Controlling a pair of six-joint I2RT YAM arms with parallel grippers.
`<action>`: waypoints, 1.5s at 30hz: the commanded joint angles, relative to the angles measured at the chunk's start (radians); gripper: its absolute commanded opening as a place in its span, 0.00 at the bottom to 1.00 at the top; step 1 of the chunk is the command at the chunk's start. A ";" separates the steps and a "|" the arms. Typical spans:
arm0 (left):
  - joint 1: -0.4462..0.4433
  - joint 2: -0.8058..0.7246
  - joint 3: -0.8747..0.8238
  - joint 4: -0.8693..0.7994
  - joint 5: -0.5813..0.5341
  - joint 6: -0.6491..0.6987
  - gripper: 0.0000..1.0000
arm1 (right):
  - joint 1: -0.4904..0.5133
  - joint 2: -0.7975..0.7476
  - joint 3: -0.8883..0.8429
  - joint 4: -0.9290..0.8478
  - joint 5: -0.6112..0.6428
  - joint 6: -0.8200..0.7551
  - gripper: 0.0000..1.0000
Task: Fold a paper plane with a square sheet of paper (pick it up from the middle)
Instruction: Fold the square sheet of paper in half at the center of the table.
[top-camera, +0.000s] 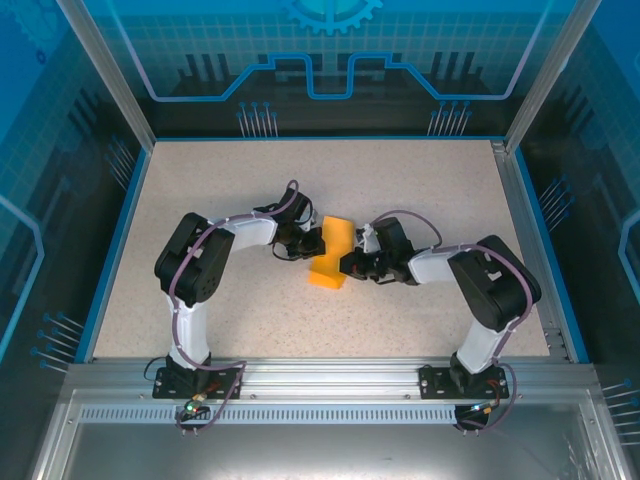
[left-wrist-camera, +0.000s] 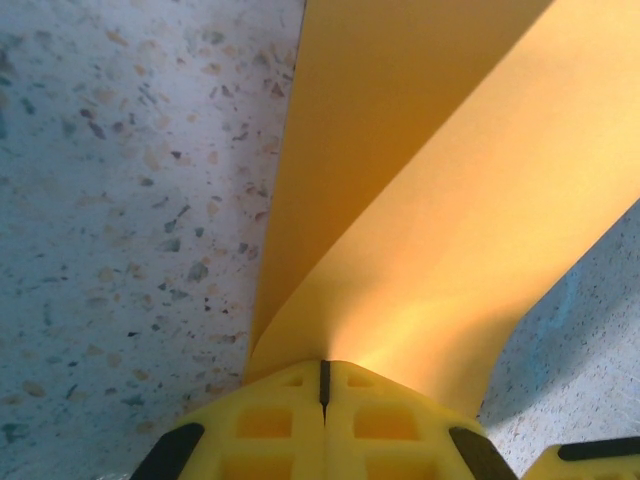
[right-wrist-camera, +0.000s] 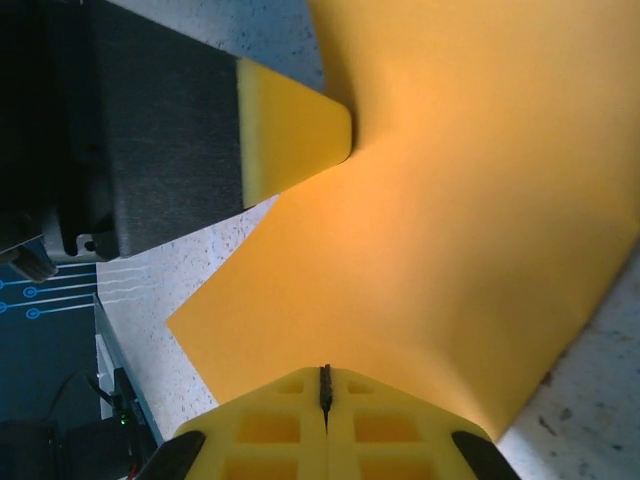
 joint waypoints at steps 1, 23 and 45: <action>-0.012 0.043 -0.023 -0.047 -0.020 0.024 0.00 | 0.021 0.010 -0.004 -0.011 -0.015 0.012 0.05; -0.012 0.046 -0.021 -0.047 -0.018 0.025 0.00 | 0.063 -0.042 -0.018 -0.107 0.045 -0.015 0.05; -0.012 0.042 -0.026 -0.047 -0.015 0.026 0.00 | 0.097 -0.025 -0.030 -0.052 0.047 0.009 0.06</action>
